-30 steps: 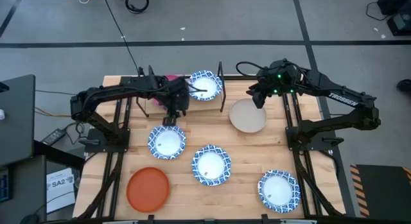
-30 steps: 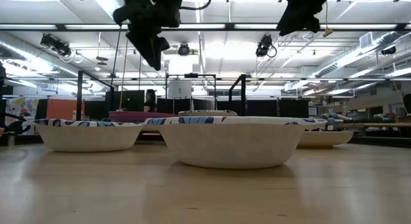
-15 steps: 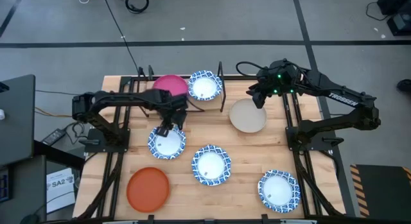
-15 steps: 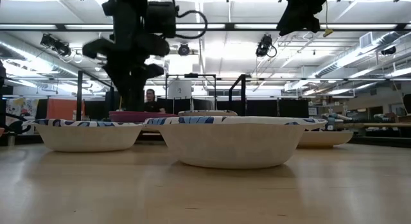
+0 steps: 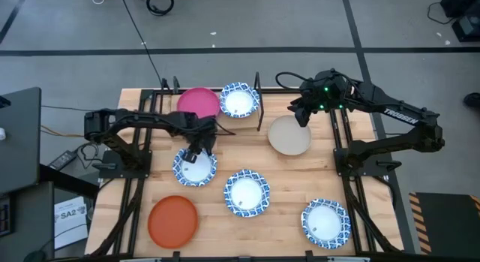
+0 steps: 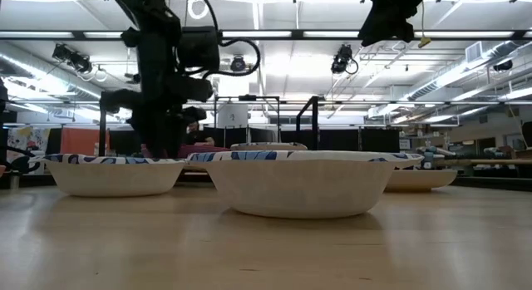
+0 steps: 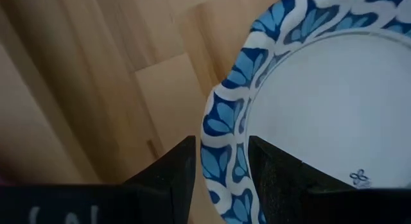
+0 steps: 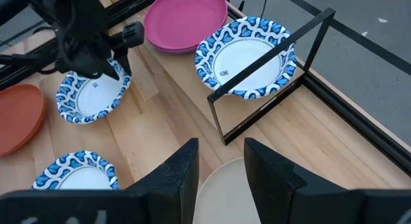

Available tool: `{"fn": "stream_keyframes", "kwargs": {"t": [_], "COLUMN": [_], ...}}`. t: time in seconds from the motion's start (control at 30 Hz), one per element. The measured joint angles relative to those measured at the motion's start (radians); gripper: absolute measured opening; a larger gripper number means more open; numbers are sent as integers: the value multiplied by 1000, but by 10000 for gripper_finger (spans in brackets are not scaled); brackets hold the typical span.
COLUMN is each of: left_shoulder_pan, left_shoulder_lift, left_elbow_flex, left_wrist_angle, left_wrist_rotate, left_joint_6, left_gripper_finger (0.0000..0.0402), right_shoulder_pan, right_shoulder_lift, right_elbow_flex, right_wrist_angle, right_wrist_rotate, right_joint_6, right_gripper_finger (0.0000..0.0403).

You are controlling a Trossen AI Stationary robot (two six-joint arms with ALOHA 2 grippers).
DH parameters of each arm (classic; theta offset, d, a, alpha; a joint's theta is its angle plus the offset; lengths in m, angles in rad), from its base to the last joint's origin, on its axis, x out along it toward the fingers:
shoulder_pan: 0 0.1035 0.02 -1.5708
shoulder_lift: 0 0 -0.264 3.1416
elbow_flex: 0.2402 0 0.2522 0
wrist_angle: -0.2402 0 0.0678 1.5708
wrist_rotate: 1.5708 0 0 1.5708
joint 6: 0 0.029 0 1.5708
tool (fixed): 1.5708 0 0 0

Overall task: Place and stack plates onto a shelf
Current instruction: Stack the blue patterned bowl on top of the blue patterned bowl on the shelf

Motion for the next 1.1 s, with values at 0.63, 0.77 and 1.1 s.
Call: {"fn": "stream_keyframes", "kwargs": {"t": [0.63,0.77,1.1], "left_shoulder_pan": [0,0,0], "left_shoulder_lift": [0,-1,-2], "left_elbow_flex": [-49,-49,-49], "left_wrist_angle": [45,45,43], "left_wrist_rotate": [-3,-1,-2], "left_joint_6": [-2,-3,-55], "left_gripper_finger": [96,70,46], "right_shoulder_pan": [0,0,0], "right_shoulder_lift": [0,0,0], "right_elbow_flex": [0,0,0], "right_wrist_angle": [0,0,0], "right_wrist_rotate": [1,1,-2], "right_joint_6": [0,0,1], "right_gripper_finger": [130,130,130]}}
